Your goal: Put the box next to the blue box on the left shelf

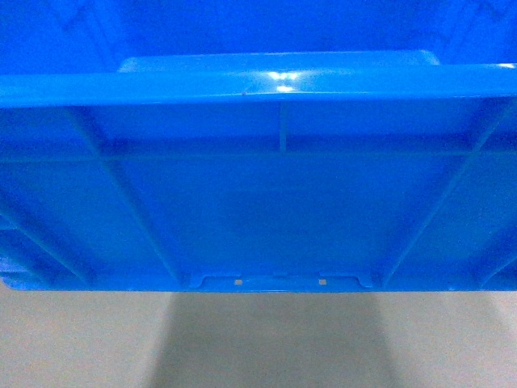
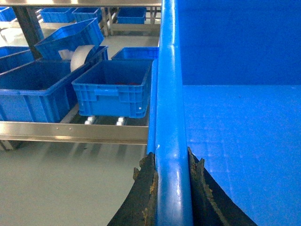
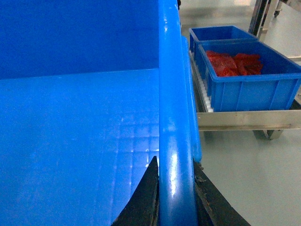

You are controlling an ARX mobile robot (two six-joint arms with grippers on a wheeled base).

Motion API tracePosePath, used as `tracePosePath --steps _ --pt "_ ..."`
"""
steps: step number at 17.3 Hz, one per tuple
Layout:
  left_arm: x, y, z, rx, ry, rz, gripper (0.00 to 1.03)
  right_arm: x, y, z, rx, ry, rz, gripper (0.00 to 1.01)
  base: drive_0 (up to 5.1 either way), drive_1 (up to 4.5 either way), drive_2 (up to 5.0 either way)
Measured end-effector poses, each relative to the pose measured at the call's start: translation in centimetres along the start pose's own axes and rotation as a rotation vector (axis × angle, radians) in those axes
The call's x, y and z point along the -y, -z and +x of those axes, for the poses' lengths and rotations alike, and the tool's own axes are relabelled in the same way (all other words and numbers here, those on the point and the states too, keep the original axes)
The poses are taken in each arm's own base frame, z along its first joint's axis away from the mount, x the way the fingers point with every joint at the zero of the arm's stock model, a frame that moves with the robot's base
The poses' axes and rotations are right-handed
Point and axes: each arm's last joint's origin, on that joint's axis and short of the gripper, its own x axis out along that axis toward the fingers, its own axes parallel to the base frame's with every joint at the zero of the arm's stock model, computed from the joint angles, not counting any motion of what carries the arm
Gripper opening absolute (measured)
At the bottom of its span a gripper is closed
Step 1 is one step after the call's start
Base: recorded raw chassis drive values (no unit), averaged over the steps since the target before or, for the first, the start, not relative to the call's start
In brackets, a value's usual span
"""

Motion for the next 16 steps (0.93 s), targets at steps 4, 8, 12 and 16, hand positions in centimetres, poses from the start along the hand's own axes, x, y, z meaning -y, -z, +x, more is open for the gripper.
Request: tracePosePath --steps 4,8,12,16 --pt "0.00 0.00 0.00 0.000 0.000 0.000 0.12 0.00 0.01 0.00 -0.001 0.000 0.000 0.10 0.0 0.00 0.0" --pt "0.01 0.01 0.00 -0.001 0.002 -0.002 0.12 0.00 0.00 0.00 0.000 0.000 0.000 0.10 0.0 0.00 0.0" --pt "0.01 0.19 0.00 -0.014 0.003 0.000 0.12 0.03 0.23 0.01 -0.011 0.002 -0.002 0.10 0.0 0.00 0.0" --pt "0.01 0.08 0.00 -0.003 0.003 -0.002 0.12 0.02 0.16 0.01 -0.005 0.001 -0.001 0.10 0.0 0.00 0.0"
